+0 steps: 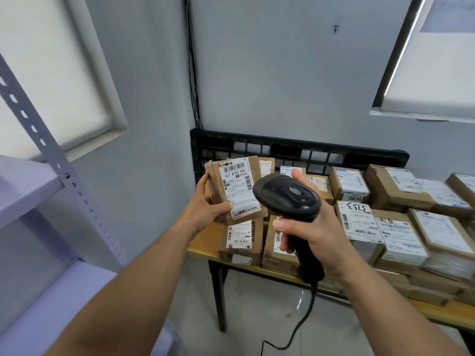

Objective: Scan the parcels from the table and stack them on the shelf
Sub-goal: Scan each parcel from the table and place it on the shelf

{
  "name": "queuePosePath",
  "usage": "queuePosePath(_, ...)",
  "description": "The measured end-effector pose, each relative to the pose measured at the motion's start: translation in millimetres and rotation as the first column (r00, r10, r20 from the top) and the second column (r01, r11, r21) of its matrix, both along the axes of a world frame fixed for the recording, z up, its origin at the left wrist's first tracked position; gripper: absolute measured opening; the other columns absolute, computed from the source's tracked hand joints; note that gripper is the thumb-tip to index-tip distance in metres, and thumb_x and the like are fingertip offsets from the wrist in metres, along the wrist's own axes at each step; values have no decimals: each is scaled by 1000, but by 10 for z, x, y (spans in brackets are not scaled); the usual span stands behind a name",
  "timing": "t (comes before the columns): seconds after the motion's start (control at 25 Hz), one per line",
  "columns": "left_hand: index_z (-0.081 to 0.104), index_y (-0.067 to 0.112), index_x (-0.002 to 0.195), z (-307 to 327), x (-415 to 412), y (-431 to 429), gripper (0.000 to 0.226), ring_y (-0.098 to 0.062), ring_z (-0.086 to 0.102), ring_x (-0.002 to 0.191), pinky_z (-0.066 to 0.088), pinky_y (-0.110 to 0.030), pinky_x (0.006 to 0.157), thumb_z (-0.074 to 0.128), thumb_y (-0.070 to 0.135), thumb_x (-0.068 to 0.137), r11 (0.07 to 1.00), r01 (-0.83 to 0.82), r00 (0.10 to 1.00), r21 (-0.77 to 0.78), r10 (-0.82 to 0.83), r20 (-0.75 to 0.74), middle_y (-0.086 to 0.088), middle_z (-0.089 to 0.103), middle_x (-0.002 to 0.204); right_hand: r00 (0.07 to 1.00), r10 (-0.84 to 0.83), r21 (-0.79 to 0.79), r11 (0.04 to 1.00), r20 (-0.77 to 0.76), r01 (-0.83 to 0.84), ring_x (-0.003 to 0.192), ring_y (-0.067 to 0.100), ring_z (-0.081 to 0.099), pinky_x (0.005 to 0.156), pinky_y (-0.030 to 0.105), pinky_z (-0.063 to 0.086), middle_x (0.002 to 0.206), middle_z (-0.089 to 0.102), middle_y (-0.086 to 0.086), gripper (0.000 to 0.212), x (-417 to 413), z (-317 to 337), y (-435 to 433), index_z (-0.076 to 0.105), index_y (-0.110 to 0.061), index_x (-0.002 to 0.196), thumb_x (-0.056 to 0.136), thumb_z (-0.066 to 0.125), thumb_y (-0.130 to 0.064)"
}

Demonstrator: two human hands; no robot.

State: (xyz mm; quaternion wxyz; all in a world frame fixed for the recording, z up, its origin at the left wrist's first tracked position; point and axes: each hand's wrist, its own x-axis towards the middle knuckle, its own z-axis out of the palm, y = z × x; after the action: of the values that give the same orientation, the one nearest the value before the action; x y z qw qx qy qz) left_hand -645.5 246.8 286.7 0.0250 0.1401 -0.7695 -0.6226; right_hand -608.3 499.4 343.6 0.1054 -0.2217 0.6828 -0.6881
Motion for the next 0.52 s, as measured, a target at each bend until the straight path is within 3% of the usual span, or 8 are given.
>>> queuePosePath(0.2,9,50,146,50,121,76,108,-28,64,106,52,-55,91,80,14,75,1000,-10,1000,6,10,-13,-11,61,123,1000,17,30,999,-7,-17,53,33,59,55,40,55,76,70,9,100,87,-21,102,24,-45,149,78,74,5)
queuePosePath(0.52,7,48,146,69,391,194,106,-28,63,106,54,-49,89,79,12,77,999,-46,999,-11,46,-23,-12,61,122,995,101,-49,994,1,-101,58,37,63,59,45,57,88,71,17,103,241,-15,190,24,-47,148,74,78,-2)
